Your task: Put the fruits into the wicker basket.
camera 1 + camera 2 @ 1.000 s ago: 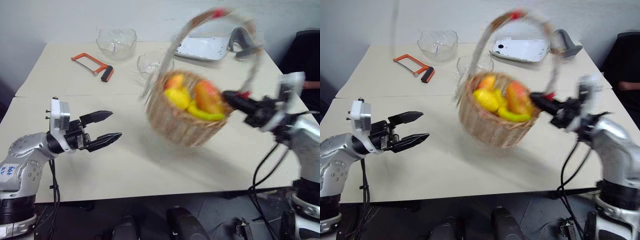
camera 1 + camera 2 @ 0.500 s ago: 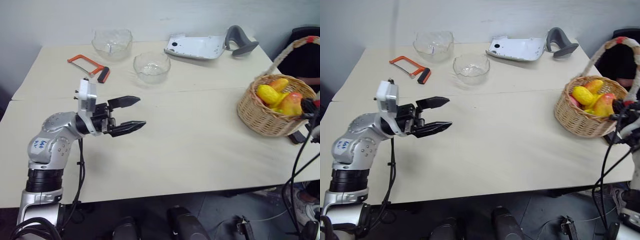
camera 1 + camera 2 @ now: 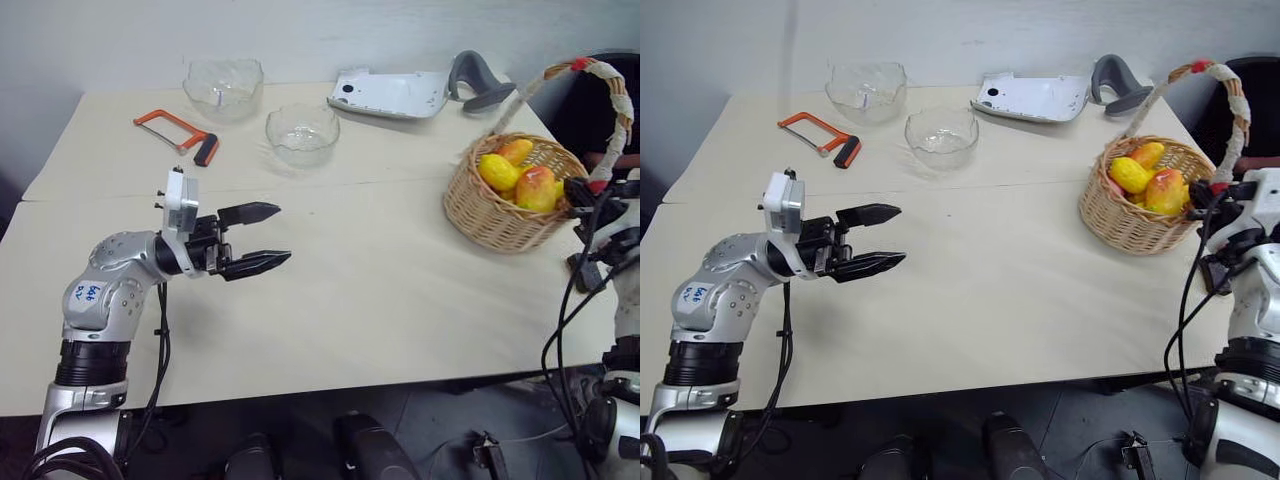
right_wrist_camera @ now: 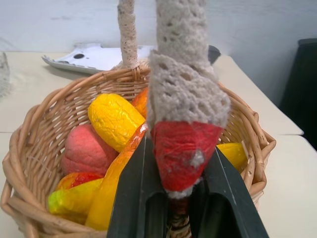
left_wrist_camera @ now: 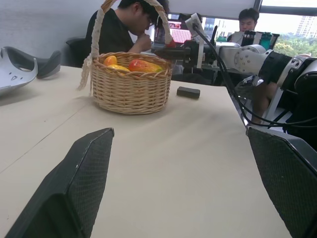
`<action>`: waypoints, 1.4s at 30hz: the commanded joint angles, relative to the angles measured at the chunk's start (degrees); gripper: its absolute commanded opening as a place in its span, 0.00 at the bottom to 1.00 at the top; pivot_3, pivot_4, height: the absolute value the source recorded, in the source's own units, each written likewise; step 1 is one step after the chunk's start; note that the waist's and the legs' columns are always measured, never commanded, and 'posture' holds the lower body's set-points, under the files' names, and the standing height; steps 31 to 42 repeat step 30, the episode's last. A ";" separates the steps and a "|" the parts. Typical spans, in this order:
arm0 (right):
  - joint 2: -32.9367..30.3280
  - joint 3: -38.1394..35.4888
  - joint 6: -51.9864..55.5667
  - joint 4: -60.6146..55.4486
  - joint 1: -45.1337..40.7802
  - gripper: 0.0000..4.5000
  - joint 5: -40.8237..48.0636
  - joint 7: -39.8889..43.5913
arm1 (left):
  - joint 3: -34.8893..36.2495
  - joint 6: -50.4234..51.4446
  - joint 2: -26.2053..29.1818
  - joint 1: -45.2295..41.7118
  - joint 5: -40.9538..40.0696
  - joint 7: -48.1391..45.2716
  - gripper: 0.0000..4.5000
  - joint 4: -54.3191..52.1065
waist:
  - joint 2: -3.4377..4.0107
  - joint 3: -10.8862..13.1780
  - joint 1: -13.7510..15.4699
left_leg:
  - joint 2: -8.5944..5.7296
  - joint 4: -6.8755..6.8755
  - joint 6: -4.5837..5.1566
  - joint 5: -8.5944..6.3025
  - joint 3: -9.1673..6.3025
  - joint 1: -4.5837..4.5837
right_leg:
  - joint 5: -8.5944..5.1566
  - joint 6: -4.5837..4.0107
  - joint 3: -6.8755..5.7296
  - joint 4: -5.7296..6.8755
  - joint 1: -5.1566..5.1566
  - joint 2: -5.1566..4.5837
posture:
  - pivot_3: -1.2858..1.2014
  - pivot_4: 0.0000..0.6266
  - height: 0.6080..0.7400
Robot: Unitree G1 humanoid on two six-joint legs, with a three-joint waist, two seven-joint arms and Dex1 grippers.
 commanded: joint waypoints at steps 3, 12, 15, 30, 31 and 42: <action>-2.09 0.04 0.42 -4.18 1.74 0.46 1.30 3.54 | 2.56 -2.52 2.72 1.34 1.55 -1.57 1.00 0.61 | 0.00 0.00 0.19 | 0.00 0.00 0.00 0.00 -0.01 0.00 | 0.00 0.00 -0.01 -0.02 0.01 -0.01 | 0.52 0.24 1.00; -13.03 -8.56 -5.65 -14.56 22.90 1.00 3.19 21.11 | 7.59 -12.07 10.09 18.58 10.18 -1.59 1.00 0.66 | 0.05 0.03 0.44 | -0.02 -0.09 0.03 -0.02 -0.04 -0.03 | -0.01 0.01 -0.02 -0.16 0.01 -0.06 | 0.52 0.24 1.00; -14.09 -10.22 -12.54 -15.87 30.78 1.00 2.31 28.49 | 9.40 -14.18 11.31 23.68 12.00 -0.90 1.00 -0.28 | 0.01 0.01 0.34 | -0.02 -0.07 0.04 -0.04 -0.07 0.05 | -0.01 0.01 -0.03 -0.19 0.13 -0.06 | 0.52 0.24 1.00; 6.13 20.69 -24.59 -24.24 27.25 1.00 -6.00 31.93 | 8.23 -21.78 4.43 33.38 17.41 8.50 1.00 -6.49 | -0.08 0.02 0.50 | -0.05 -0.02 0.19 -0.30 -0.14 0.81 | 0.01 0.03 -0.21 -0.50 1.08 -0.24 | 0.52 0.24 1.00; 6.13 20.69 -24.59 -24.24 27.25 1.00 -6.00 31.93 | 8.23 -21.78 4.43 33.38 17.41 8.50 1.00 -6.49 | -0.08 0.02 0.50 | -0.05 -0.02 0.19 -0.30 -0.14 0.81 | 0.01 0.03 -0.21 -0.50 1.08 -0.24 | 0.52 0.24 1.00; 6.13 20.69 -24.59 -24.24 27.25 1.00 -6.00 31.93 | 8.23 -21.78 4.43 33.38 17.41 8.50 1.00 -6.49 | -0.08 0.02 0.50 | -0.05 -0.02 0.19 -0.30 -0.14 0.81 | 0.01 0.03 -0.21 -0.50 1.08 -0.24 | 0.52 0.24 1.00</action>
